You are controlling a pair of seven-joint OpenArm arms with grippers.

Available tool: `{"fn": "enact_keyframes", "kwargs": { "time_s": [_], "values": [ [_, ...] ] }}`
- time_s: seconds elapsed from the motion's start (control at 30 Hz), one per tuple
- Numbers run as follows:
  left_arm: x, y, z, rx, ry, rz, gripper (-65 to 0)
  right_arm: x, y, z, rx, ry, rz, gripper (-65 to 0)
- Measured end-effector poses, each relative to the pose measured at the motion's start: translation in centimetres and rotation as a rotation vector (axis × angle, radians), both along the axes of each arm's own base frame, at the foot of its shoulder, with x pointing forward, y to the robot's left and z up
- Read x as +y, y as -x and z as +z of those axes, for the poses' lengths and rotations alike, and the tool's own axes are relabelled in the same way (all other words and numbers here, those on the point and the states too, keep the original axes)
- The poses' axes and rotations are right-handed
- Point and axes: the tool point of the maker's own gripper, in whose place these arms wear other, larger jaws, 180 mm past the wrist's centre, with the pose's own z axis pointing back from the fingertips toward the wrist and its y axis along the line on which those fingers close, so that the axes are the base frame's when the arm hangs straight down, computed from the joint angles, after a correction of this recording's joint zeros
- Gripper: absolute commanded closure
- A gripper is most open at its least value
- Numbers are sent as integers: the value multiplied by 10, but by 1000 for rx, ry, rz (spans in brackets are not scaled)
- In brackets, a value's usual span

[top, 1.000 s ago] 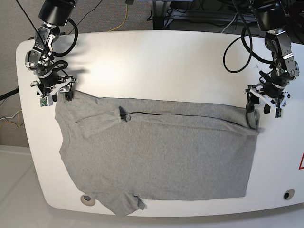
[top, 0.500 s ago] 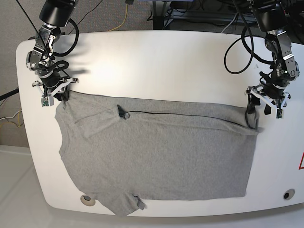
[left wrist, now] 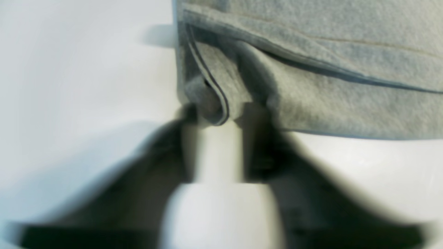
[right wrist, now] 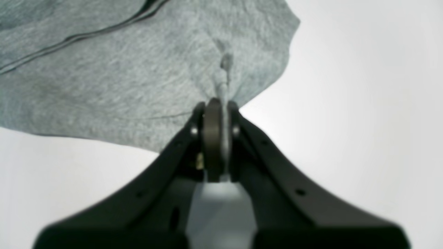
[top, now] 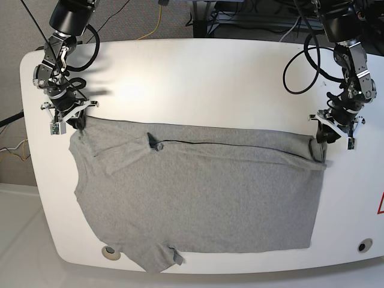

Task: Fold the T-shirt properly
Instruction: 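Raise both grippers away from the folded edge, then close both grippers on the folded shoulder corners of the grey shirt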

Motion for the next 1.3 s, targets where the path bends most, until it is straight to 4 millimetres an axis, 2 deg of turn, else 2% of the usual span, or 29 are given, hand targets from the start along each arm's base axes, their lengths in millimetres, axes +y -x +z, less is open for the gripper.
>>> {"fn": "enact_keyframes", "kwargs": {
  "time_s": [0.13, 0.2, 0.9, 1.13, 1.2, 1.3],
  "values": [
    [3, 0, -4, 12, -4, 12, -38, 1, 0, 0, 5, 2, 4, 0],
    [4, -1, -4, 8, -4, 13, 0, 1, 0, -1, 6, 3, 5, 0],
    [9, 7, -9, 30, -4, 16, 0, 5, 4, 0, 12, 10, 29, 0],
    [9, 9, -12, 50, -4, 14, -210, 5, 3, 0, 9, 7, 34, 0],
    [9, 9, -13, 59, -4, 13, -320, 5, 3, 0, 10, 7, 34, 0],
    [6, 10, -14, 67, -1, -1, -354, 5, 4, -1, 14, 13, 36, 0]
  ]
}}
